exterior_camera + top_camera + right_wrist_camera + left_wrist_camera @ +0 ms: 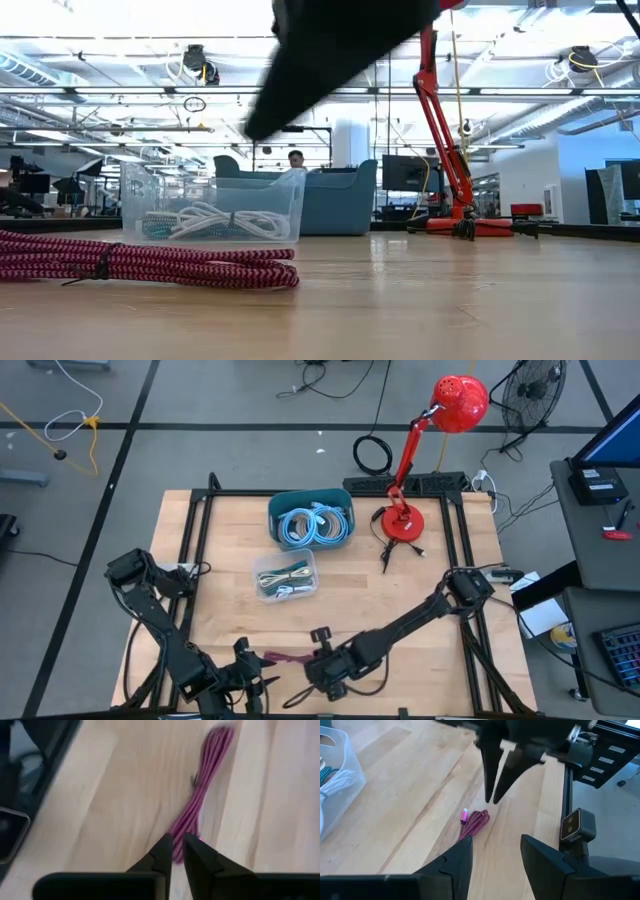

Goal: Pick & Place USB Port
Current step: Put the pink charger cable into the transparent bin

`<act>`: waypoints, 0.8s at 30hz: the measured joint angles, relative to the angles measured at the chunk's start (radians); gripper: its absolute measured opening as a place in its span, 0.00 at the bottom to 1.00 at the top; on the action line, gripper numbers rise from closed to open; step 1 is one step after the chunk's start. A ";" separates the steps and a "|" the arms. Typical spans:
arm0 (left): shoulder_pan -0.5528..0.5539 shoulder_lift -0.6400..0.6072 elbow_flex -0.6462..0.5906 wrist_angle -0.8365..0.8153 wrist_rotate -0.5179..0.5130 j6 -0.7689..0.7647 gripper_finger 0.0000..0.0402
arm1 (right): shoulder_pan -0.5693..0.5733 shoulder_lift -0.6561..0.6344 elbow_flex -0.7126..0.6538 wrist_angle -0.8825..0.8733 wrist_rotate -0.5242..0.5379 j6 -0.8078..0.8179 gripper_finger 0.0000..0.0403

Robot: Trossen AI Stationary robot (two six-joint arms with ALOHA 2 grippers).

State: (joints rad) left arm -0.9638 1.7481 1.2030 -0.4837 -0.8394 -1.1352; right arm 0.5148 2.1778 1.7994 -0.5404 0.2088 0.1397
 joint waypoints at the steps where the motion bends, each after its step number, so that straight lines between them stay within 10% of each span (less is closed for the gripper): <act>1: 0.000 0.000 0.000 0.000 0.000 0.000 0.42 | 0.002 -0.010 0.000 0.008 0.006 -0.007 0.11; 24: 0.000 0.000 0.000 0.005 0.002 0.005 0.42 | -0.100 0.062 0.002 0.192 -0.018 0.042 0.59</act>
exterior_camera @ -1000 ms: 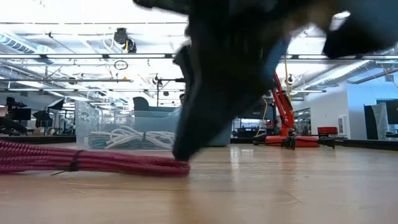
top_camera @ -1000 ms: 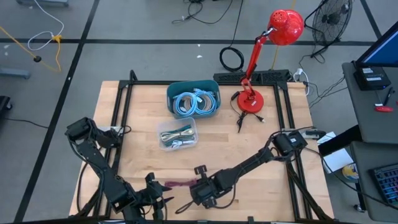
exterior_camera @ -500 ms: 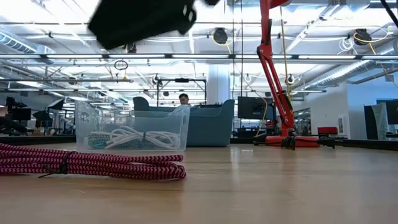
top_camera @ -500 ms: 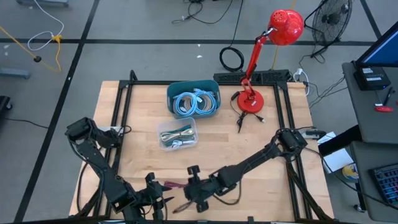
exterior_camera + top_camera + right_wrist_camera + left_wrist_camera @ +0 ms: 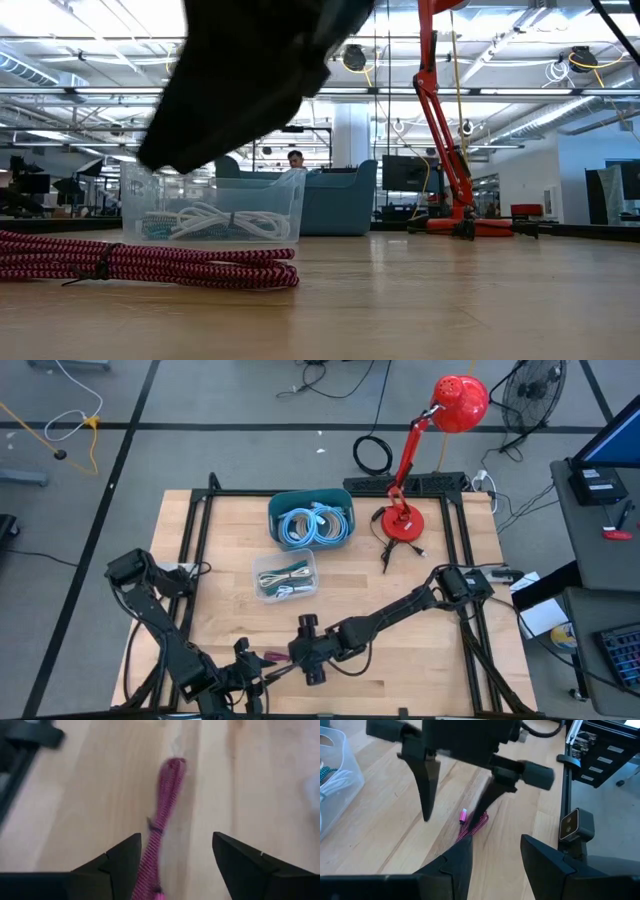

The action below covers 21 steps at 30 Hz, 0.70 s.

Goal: Pick & Place USB Port
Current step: Put the pink charger cable into the transparent bin

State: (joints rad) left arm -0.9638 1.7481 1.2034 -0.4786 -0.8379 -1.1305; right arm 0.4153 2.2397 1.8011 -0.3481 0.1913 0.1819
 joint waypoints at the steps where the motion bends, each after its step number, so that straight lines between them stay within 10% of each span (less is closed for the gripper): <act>1: 0.000 0.000 0.000 0.001 0.000 0.000 0.42 | 0.000 0.009 0.001 0.014 -0.010 0.005 0.59; 14: -0.003 0.000 0.000 0.004 0.003 -0.003 0.42 | 0.008 0.098 0.000 0.045 -0.039 0.069 0.58; 21: -0.003 0.000 0.000 0.004 0.007 0.000 0.42 | 0.008 0.099 0.000 0.045 -0.039 0.076 0.39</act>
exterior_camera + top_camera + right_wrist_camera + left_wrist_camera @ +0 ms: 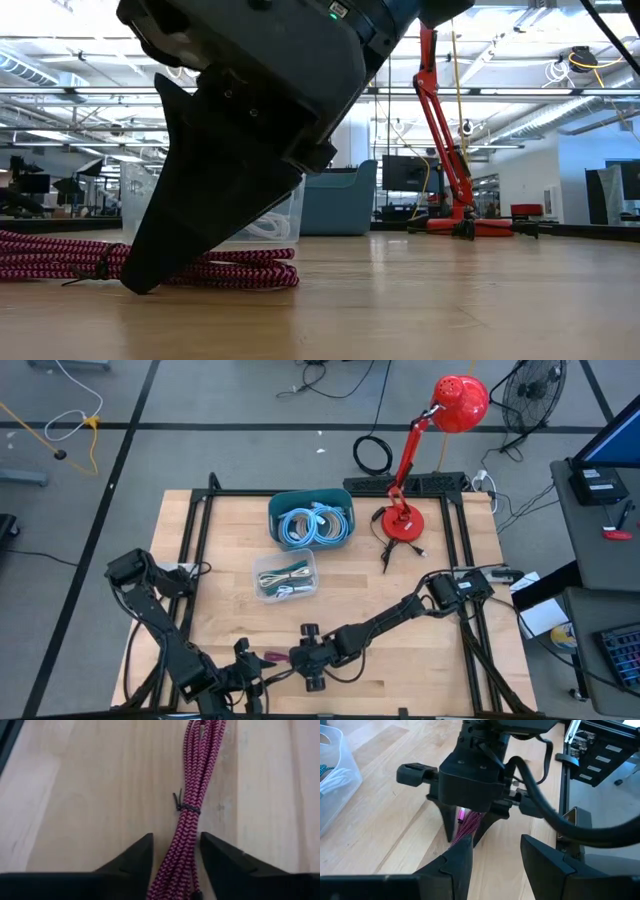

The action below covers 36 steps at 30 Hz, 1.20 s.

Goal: Pick & Place USB Port
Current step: Put the pink charger cable into the transparent bin

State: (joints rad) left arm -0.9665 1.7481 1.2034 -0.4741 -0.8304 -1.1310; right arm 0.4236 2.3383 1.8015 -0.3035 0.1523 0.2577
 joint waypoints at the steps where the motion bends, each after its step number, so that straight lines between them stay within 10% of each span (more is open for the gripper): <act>1: 0.000 0.000 0.000 0.000 0.001 -0.001 0.42 | 0.000 0.000 0.000 0.000 -0.001 0.001 0.35; 8: -0.007 0.000 0.000 0.001 0.003 -0.012 0.42 | 0.000 -0.004 0.000 -0.005 0.066 -0.018 0.05; 26: -0.043 0.000 0.000 0.042 0.123 0.089 0.42 | 0.049 -0.309 0.000 -0.076 0.612 -0.116 0.04; 36: 0.014 -0.001 0.000 -0.314 -0.200 -0.155 0.42 | 0.142 -0.418 -0.001 0.005 0.672 -0.231 0.05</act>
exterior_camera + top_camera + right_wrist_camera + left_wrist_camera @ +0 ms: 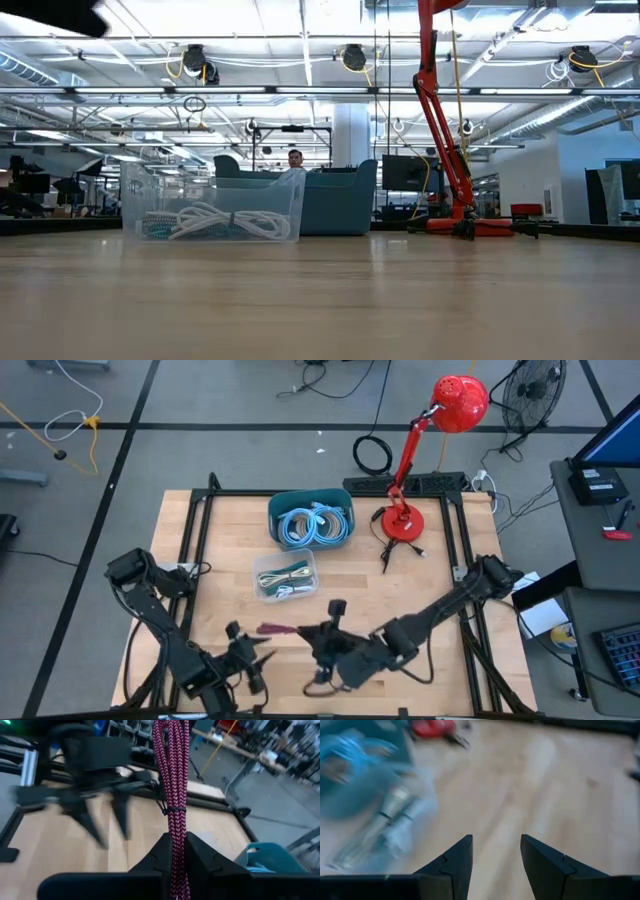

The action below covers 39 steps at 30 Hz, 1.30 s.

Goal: Pick & Place USB Port
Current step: Put the pink charger cable into the transparent bin

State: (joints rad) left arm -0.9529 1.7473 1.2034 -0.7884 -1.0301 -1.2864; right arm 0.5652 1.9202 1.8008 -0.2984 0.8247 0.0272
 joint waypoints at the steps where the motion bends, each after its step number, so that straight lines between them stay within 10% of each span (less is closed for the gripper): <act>1: 0.008 0.000 0.000 -0.029 -0.036 -0.022 0.42 | 0.011 0.001 0.000 0.015 0.018 -0.015 0.05; 13: 0.103 -0.030 0.000 -0.120 -0.440 0.190 0.42 | 0.117 0.001 -0.117 0.646 0.147 -0.505 0.05; 21: 0.235 -0.222 0.001 -0.437 -0.542 -0.059 0.42 | 0.149 0.001 -0.279 1.225 0.179 -0.870 0.06; 28: 0.184 -0.306 0.000 -0.472 -0.534 0.088 0.39 | 0.132 -0.017 -0.322 1.230 0.218 -0.880 0.06; 39: 0.039 -0.323 0.000 -0.473 -0.535 0.140 0.06 | 0.109 -0.019 -0.325 1.208 0.139 -0.808 0.07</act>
State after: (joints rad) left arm -0.9141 1.4241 1.2034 -1.2617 -1.5648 -1.1466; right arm 0.6739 1.9015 1.4761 0.9094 0.9635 -0.7805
